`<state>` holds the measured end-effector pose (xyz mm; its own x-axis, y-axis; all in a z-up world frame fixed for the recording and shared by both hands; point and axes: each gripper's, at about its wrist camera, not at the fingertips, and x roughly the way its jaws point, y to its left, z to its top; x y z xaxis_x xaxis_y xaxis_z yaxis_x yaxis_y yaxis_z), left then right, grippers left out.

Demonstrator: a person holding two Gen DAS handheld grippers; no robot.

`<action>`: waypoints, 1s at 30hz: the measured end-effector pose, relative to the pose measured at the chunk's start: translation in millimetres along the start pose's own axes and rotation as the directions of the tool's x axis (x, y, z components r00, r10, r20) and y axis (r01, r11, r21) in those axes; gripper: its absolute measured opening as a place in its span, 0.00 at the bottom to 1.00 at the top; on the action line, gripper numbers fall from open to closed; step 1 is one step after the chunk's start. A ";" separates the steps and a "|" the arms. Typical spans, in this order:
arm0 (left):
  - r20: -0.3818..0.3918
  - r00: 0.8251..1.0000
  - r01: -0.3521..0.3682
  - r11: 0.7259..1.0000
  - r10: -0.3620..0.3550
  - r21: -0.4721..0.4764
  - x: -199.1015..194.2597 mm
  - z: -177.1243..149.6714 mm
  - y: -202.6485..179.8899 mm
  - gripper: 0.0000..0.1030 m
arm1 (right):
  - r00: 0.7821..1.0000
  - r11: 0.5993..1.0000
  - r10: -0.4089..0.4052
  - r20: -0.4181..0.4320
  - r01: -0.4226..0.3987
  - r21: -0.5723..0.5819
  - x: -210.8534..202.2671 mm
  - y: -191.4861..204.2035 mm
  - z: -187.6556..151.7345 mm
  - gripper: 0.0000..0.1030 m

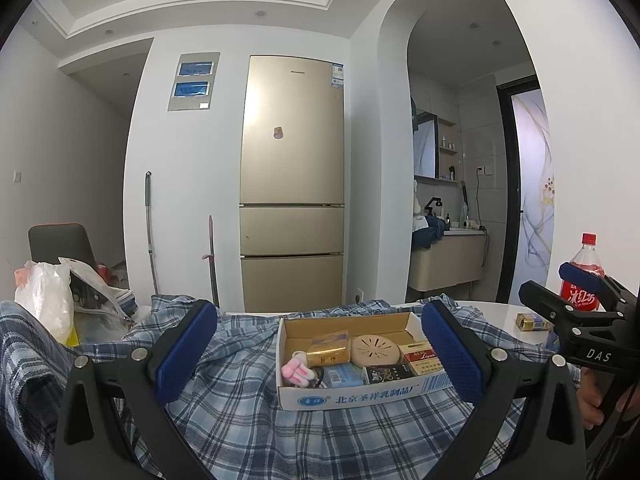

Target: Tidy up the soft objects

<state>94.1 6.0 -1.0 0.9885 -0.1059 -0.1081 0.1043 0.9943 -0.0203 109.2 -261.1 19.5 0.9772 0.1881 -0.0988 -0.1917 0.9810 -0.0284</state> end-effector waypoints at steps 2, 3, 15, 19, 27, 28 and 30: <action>0.001 1.000 0.000 1.000 0.000 0.002 0.0 0.2 0.0 1.00 | 1.000 1.000 0.000 0.000 0.000 0.000 0.0 -0.2 -0.1 1.00; 0.001 1.000 0.000 1.000 0.000 0.003 0.6 -0.3 -0.5 1.00 | 1.000 1.000 0.000 0.000 0.000 0.001 -0.4 -0.2 0.1 1.00; 0.000 1.000 -0.001 1.000 0.001 0.001 -0.2 -0.2 -0.6 1.00 | 1.000 1.000 -0.008 -0.005 0.008 0.004 0.4 0.8 -0.8 1.00; 0.001 1.000 -0.001 1.000 0.001 0.001 -0.2 -0.1 -0.8 1.00 | 1.000 1.000 -0.009 -0.006 0.009 0.007 1.0 2.1 -1.4 1.00; 0.000 1.000 -0.001 1.000 0.001 -0.001 0.3 -0.7 -0.7 1.00 | 1.000 1.000 -0.009 -0.007 0.009 0.007 1.0 2.9 -1.2 1.00; 0.000 1.000 -0.001 1.000 0.001 0.001 -0.1 -0.3 -0.6 1.00 | 1.000 1.000 -0.009 -0.008 0.009 0.007 1.1 2.9 -1.2 1.00; 0.000 1.000 -0.001 1.000 0.001 0.001 -0.2 -0.3 -0.6 1.00 | 1.000 1.000 -0.009 -0.008 0.009 0.007 0.6 3.2 -1.2 1.00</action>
<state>93.8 5.4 -1.3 0.9886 -0.1046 -0.1082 0.1032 0.9945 -0.0189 109.1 -257.9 18.1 0.9781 0.1789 -0.1065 -0.1822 0.9830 -0.0224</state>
